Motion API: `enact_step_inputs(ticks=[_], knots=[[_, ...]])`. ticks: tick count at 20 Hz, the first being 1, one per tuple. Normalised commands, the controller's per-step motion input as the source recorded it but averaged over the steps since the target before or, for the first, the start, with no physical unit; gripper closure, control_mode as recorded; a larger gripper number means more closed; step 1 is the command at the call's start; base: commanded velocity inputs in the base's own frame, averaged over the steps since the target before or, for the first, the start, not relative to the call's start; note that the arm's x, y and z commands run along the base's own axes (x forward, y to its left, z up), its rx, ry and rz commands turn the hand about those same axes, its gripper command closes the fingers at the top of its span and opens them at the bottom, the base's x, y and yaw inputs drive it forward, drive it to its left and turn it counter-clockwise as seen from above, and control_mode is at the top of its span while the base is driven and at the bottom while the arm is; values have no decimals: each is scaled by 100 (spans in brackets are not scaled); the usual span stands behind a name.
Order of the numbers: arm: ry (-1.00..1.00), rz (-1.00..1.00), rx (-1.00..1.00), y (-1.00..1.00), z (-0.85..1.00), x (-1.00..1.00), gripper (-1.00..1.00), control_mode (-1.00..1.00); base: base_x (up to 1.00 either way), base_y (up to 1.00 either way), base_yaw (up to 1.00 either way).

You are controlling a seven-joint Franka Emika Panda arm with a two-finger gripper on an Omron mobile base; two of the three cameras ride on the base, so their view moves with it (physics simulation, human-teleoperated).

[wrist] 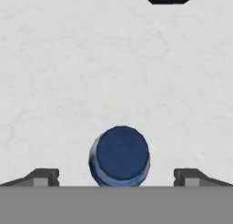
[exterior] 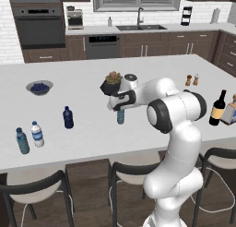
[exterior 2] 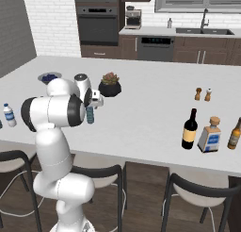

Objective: Move the plastic bottles in the middle to the plastics group, and the glass bottles in the middle to the glass group.

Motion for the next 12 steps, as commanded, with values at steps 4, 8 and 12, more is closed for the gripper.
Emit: enact_step_inputs(ticks=[4, 8, 12], knots=[[0, 0, 0, 10, -6, 3, -100, -100, 0, 0, 0], [0, 0, 0, 2, -6, 11, -100, -100, 0, 0, 0], [0, 0, 0, 0, 0, 20, -100, -100, 0, 0, 0]])
